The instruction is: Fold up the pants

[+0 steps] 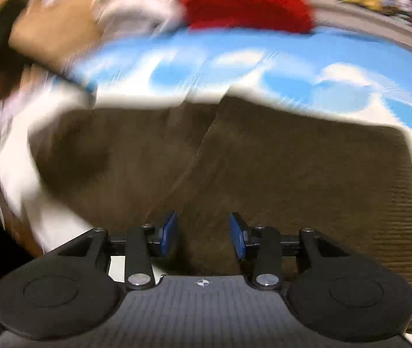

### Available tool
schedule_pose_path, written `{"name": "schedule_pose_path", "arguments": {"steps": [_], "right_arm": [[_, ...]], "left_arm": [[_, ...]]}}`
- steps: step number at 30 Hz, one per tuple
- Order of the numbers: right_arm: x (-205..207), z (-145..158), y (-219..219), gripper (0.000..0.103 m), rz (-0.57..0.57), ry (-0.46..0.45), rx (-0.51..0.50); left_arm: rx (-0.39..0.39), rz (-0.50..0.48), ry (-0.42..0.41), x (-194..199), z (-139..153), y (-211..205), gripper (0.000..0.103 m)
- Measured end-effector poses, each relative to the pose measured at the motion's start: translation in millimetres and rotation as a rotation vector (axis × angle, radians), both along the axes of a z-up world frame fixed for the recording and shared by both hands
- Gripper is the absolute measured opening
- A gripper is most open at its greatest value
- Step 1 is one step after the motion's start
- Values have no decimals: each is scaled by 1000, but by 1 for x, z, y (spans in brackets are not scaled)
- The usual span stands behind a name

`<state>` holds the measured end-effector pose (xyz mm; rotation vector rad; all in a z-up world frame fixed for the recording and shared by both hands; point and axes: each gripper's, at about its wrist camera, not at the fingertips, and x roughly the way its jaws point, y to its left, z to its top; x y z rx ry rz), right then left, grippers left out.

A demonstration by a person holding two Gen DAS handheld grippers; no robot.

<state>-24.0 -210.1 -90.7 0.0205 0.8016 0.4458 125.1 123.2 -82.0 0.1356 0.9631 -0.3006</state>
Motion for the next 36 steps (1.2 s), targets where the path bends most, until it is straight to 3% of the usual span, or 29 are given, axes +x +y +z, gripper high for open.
{"name": "schedule_pose_path", "arguments": {"steps": [4, 7, 9, 13, 16, 17, 21, 25, 36], "right_arm": [[1, 12, -51, 47, -316, -79, -30], [2, 1, -97, 50, -565, -16, -36], [1, -8, -124, 51, -670, 53, 4], [-2, -19, -152, 55, -793, 146, 101], [-3, -27, -163, 62, -820, 205, 168], [-7, -31, -168, 63, -820, 228, 193], [-5, -44, -169, 64, -814, 282, 231], [0, -44, -166, 64, -804, 291, 235], [2, -45, -161, 64, -799, 296, 221]], "left_arm": [[-60, -150, 21, -13, -2, -50, 57], [-63, -274, 40, -26, -10, -90, 38], [-64, -336, 66, -34, -18, -112, 18], [-11, -441, 106, -49, -39, -143, 18], [158, -471, 182, -55, -74, -154, 19], [177, -473, 172, -55, -77, -154, 19], [143, -435, 183, -51, -74, -150, 20], [163, -454, 161, -51, -74, -150, 22], [177, -446, 133, -53, -69, -142, 42]]}}
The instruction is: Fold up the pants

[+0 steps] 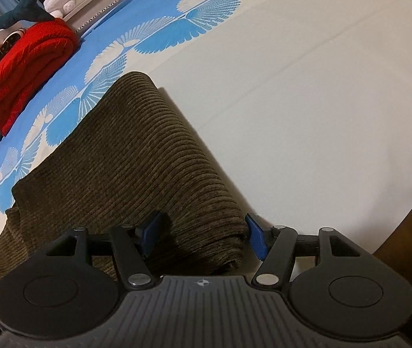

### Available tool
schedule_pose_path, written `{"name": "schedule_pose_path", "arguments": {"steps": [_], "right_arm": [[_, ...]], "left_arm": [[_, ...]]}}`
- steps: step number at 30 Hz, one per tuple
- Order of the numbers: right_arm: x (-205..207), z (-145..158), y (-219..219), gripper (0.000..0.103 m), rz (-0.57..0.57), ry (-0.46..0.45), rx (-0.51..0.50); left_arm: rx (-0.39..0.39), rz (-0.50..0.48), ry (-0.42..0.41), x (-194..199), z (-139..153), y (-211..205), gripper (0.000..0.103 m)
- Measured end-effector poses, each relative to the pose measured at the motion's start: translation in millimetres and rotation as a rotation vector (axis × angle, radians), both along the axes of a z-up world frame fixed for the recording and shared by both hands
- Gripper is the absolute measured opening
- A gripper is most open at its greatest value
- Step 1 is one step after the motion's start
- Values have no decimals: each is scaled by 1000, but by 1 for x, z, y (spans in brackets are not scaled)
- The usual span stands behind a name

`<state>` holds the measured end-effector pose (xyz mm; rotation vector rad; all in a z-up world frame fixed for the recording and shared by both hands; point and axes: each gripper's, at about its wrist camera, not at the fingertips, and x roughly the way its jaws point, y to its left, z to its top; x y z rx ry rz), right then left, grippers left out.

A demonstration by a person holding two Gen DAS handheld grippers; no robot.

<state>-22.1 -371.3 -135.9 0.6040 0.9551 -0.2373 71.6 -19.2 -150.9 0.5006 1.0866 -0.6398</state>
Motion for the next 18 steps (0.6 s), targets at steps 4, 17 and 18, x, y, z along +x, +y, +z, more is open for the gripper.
{"name": "schedule_pose_path", "arguments": {"steps": [4, 17, 18], "right_arm": [[0, 0, 0, 64, 0, 0, -4], [1, 1, 6, 58, 13, -5, -45], [1, 2, 7, 57, 17, -7, -56]], "left_arm": [[-20, 14, -19, 2, 6, 3, 50], [-69, 67, -61, 11, 19, 10, 54], [-73, 69, -61, 12, 19, 10, 54]]}}
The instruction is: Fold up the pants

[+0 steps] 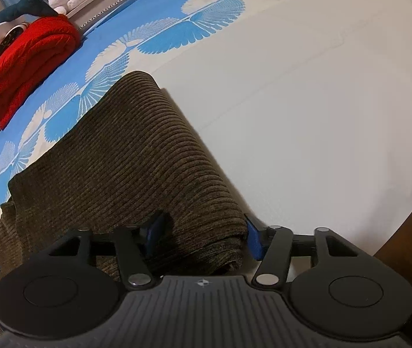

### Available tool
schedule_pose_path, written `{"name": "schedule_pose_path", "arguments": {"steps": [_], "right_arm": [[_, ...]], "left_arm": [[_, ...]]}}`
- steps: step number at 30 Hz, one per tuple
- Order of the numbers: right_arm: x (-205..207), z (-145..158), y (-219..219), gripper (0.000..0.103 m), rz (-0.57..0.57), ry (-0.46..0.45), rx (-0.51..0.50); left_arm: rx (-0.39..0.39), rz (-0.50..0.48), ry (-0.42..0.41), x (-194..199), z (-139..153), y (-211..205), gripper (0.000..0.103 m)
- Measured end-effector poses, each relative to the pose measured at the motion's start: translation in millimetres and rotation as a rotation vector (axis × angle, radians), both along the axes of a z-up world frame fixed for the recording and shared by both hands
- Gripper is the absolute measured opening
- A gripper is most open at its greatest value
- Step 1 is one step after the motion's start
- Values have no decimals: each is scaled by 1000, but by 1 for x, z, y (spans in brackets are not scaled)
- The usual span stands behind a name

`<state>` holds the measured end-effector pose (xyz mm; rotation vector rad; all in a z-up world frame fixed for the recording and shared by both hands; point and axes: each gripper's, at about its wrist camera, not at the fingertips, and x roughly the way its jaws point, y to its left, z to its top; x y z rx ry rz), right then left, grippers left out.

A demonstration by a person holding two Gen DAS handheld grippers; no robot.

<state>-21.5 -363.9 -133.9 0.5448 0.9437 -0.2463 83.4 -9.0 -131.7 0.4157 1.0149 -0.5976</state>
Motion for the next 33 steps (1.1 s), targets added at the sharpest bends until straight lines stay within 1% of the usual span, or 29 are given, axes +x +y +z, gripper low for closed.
{"name": "schedule_pose_path", "arguments": {"steps": [3, 5, 7, 9, 10, 12, 13, 14, 15, 16, 17, 18, 19, 20, 22, 24, 25, 28, 30, 31, 33], "right_arm": [[0, 5, 2, 43, -6, 1, -22], [0, 15, 5, 34, -3, -20, -42], [-2, 29, 13, 31, 28, -64, -85], [-5, 45, 27, 29, 91, -129, -157], [-8, 56, 40, 29, 152, -179, -218], [-16, 74, 70, 28, 292, -293, -350], [-23, 84, 90, 28, 388, -371, -423], [-30, 90, 104, 27, 461, -427, -467], [-37, 94, 118, 27, 532, -476, -503], [-45, 97, 133, 26, 610, -523, -534], [-51, 99, 144, 26, 670, -554, -552], [-56, 100, 154, 26, 720, -575, -569], [-59, 99, 164, 26, 742, -583, -611], [-58, 97, 168, 26, 749, -567, -624], [-53, 97, 168, 25, 744, -545, -593], [-51, 97, 171, 25, 747, -541, -617], [-50, 98, 172, 25, 749, -538, -615], [-51, 97, 176, 25, 754, -524, -628], [-53, 98, 181, 25, 767, -531, -640], [-54, 99, 187, 25, 784, -537, -648], [-60, 99, 194, 25, 814, -549, -655]], "left_arm": [[-13, 9, -5, 1, 2, 0, 54], [-37, 21, -8, 3, 6, 1, 54], [-97, 45, 6, 7, 12, 2, 55], [-208, 83, 46, 13, 22, 6, 60], [-267, 96, 65, 15, 27, 7, 61], [-392, 105, 102, 19, 38, 8, 73], [-444, 103, 118, 20, 42, 8, 76], [-493, 102, 134, 21, 47, 8, 83], [-543, 102, 147, 22, 52, 7, 85], [-574, 102, 157, 23, 54, 5, 85], [-586, 112, 165, 24, 56, 4, 85], [-566, 136, 159, 27, 57, 2, 86], [-559, 151, 165, 30, 56, 2, 86], [-558, 168, 182, 34, 54, 2, 86], [-577, 199, 213, 42, 50, 3, 86], [-566, 236, 181, 44, 54, 3, 86], [-573, 253, 171, 46, 56, 5, 86], [-623, 313, 173, 54, 61, 17, 86], [-664, 304, 202, 56, 62, 14, 86], [-665, 284, 211, 55, 62, 9, 86], [-625, 234, 210, 52, 62, -4, 86]]}}
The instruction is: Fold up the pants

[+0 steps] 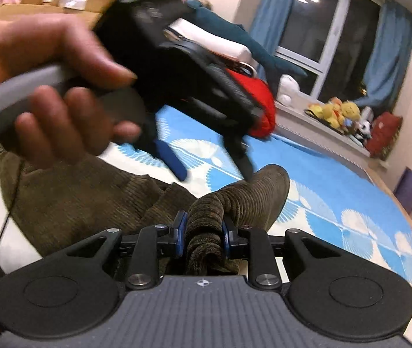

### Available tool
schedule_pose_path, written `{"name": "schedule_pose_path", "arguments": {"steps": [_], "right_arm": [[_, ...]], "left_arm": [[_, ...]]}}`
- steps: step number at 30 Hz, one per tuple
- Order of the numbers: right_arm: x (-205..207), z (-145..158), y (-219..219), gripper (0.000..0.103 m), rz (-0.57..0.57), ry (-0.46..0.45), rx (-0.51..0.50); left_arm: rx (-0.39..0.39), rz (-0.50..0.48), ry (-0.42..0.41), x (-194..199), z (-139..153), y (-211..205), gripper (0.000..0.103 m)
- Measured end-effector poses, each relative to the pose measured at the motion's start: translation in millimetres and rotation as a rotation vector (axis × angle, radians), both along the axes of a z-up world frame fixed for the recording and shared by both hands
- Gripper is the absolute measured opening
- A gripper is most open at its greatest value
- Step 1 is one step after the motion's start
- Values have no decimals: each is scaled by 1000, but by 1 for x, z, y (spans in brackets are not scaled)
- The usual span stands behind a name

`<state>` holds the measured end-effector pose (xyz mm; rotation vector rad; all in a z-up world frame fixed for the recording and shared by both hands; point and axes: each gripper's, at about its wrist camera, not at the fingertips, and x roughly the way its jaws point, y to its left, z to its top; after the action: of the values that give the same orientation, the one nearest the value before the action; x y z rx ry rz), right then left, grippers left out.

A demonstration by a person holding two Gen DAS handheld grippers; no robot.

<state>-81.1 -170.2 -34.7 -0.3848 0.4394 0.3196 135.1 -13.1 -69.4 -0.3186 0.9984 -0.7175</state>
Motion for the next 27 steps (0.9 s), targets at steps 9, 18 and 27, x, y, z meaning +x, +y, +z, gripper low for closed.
{"name": "schedule_pose_path", "arguments": {"steps": [9, 18, 27], "right_arm": [[-13, 0, 35, 26, 132, 17, -58], [0, 54, 15, 35, 264, 146, 486], [34, 41, 25, 41, 161, 290, 641]], "left_arm": [[329, -9, -33, -4, -22, -14, 20], [226, 110, -82, -16, 13, 101, 18], [251, 344, -64, -41, 3, 270, 18]]}}
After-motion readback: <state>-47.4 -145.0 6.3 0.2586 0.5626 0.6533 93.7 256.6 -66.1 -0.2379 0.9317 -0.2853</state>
